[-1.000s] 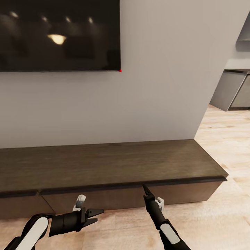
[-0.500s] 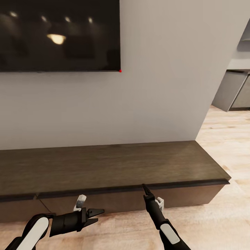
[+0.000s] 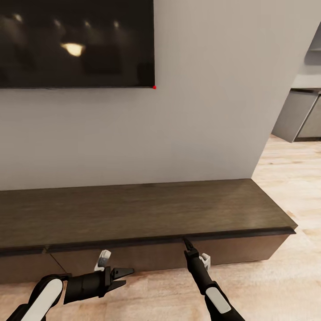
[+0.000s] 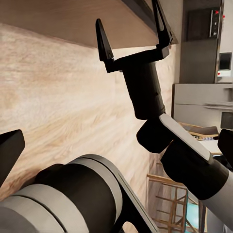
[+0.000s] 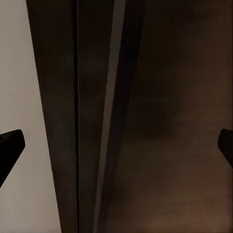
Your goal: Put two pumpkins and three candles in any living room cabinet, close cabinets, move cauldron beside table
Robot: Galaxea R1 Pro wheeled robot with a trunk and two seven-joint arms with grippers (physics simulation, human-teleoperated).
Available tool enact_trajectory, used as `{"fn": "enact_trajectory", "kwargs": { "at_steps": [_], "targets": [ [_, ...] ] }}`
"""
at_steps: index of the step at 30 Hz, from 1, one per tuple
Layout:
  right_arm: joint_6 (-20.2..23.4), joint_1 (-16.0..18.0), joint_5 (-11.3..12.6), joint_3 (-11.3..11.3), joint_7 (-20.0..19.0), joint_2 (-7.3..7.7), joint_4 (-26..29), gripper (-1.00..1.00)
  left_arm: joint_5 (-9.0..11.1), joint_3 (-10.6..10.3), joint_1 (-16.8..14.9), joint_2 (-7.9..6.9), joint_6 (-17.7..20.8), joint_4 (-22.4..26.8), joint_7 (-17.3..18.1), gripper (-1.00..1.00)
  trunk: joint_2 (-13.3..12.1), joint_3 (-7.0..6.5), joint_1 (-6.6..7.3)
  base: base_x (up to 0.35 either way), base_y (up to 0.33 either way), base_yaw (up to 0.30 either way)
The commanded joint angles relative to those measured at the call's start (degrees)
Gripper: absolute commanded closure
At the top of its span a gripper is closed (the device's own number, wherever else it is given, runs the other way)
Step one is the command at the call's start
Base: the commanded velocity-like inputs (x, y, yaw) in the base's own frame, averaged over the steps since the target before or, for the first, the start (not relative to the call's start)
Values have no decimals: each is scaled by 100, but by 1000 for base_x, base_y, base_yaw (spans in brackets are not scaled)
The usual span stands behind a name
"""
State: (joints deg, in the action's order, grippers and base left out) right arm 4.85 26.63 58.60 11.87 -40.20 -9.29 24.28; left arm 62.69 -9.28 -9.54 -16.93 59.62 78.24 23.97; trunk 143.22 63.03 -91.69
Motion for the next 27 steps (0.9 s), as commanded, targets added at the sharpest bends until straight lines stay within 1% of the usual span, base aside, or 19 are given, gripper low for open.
{"fn": "enact_trajectory", "kwargs": {
  "at_steps": [1, 27],
  "targets": [
    [51, 3, 55, 17, -23, -3, -2, -100, -38, -4, -4, -3, 5, -1, 47, -100, 2, 5, 1, 0, 0, 0],
    [42, 1, 55, 12, -23, -13, -2, -100, -38, -4, -4, -2, -1, -1, 47, -100, 2, 5, 1, 19, 0, 0]
  ]
}}
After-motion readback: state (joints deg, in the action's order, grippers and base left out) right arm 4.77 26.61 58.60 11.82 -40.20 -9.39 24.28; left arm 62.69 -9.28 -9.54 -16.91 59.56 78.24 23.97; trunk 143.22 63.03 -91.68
